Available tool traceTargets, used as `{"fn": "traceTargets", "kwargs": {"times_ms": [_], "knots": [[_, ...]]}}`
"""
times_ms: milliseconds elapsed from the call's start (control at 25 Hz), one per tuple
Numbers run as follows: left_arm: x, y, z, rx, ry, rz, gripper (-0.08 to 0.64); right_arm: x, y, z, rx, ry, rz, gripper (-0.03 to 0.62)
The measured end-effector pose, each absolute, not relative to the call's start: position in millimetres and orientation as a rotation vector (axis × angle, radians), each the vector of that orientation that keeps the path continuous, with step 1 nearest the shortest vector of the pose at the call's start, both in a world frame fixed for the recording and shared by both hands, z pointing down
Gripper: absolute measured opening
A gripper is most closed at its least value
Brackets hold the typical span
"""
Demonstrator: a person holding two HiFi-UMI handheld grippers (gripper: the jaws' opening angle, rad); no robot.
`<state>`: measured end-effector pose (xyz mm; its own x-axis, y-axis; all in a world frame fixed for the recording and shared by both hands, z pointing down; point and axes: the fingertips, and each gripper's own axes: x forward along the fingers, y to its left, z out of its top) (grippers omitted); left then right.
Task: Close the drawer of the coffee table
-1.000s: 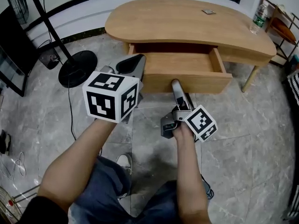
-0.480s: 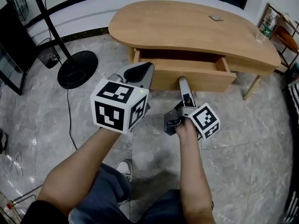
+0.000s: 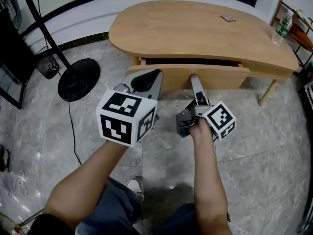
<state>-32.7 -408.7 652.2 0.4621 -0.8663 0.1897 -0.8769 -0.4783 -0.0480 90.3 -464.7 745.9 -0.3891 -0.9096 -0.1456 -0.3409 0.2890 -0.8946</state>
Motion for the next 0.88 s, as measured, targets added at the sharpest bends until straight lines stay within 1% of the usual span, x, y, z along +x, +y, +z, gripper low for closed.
{"fn": "traceTargets", "kwargs": {"times_ms": [880], "knots": [[-24,-450,676,2.695,-1.445,0.253,0.002,82,-530,748,-1.132,1.856,-1.047,0.422]]}}
